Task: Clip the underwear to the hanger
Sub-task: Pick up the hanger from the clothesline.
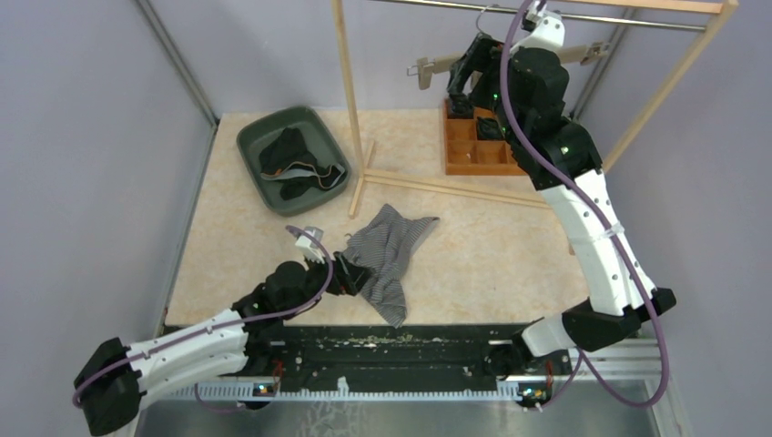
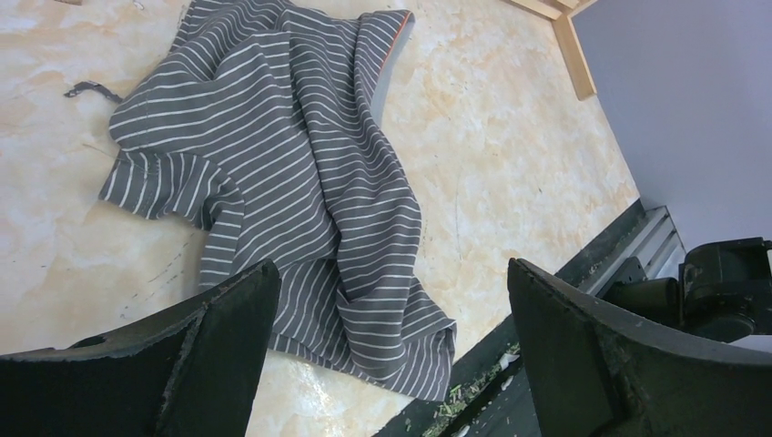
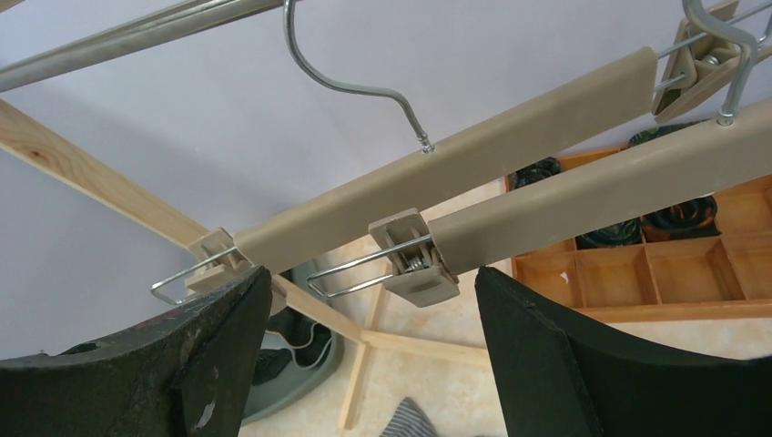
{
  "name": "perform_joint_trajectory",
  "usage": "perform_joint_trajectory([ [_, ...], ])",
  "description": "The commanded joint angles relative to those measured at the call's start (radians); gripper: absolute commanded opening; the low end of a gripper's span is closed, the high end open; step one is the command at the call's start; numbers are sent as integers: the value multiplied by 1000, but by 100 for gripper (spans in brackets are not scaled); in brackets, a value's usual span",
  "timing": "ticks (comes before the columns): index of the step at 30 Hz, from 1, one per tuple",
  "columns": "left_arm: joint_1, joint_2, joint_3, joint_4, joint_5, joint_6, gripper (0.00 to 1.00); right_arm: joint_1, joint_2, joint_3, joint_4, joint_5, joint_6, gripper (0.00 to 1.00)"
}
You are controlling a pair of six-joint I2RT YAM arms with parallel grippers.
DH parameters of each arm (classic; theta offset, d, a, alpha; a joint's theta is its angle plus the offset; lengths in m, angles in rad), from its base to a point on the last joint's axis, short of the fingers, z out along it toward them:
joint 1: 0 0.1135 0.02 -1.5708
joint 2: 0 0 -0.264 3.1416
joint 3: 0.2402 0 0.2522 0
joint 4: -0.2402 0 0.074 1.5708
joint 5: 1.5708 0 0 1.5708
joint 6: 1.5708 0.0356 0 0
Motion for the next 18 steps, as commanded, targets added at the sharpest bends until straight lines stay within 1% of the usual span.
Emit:
perform_joint_trajectory([
  [1,2,-18,-14,-2,-17,-8,99,-12,-12,1,5,22,16,83],
  [11,2,-29,-30,3,-33,-14,99,-43,-76,-114,19,72,30,83],
  [15,2,-30,-33,3,-33,-15,99,-44,-130,-178,63,77,32,83],
  [18,2,-33,-34,1,-33,-17,99,-44,-150,-183,45,130,25,83],
])
